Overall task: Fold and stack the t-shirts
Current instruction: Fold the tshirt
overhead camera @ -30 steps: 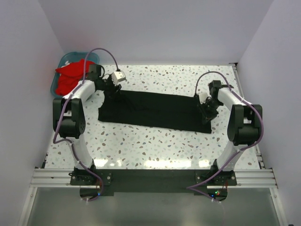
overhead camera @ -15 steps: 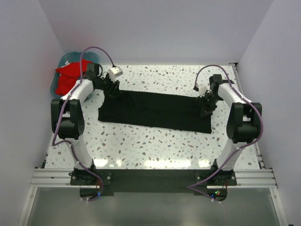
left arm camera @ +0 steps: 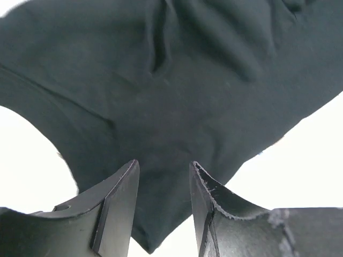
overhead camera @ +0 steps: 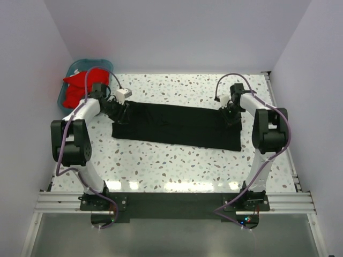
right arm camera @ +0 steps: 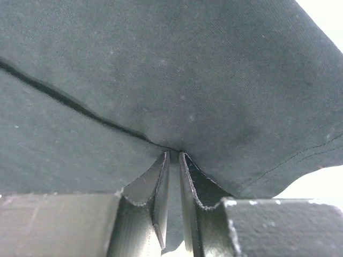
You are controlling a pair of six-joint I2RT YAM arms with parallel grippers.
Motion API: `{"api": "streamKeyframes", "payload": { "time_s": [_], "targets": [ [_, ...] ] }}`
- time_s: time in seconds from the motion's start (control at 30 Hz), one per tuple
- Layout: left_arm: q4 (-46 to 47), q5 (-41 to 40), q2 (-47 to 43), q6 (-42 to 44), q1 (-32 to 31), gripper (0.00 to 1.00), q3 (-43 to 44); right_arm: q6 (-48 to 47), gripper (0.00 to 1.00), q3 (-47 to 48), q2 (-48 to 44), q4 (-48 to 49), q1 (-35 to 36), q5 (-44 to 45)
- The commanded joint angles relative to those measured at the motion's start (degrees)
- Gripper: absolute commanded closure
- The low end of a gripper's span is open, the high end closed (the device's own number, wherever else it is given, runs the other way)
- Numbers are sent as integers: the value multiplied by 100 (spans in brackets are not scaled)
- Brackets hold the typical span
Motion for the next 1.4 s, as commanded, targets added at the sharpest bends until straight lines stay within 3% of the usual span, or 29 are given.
{"api": "streamKeyframes", "payload": {
  "time_s": [0.0,0.13,0.2,0.4,0.5,0.77,1.03,1.37],
  "targets": [
    [-130,-119,-316,-260,-59,52,-286,-343,83,-231,102,269,48,566],
    [81,-112,-315,-375,-33,53,-270,-730,86,-785,-292,217,48,778],
    [378,38,-377,-401,-41,50,-244,-836,85,-795,-495,42,48,367],
    [363,389,342,-174,-41,43,843,-617,69,583,-813,-785,110,-1880],
    [319,740,738,-68,-59,41,1328,-292,66,1357,-568,-786,347,-2358],
    [73,1356,1504,187,-191,41,2103,1456,61,2526,513,979,1199,-2807],
    [309,1612,1249,109,-121,41,1656,3854,59,3659,2182,2984,2060,-2852],
    [284,1497,1117,222,-6,40,1400,4314,63,4154,2940,3433,2545,-2773]
  ]
}}
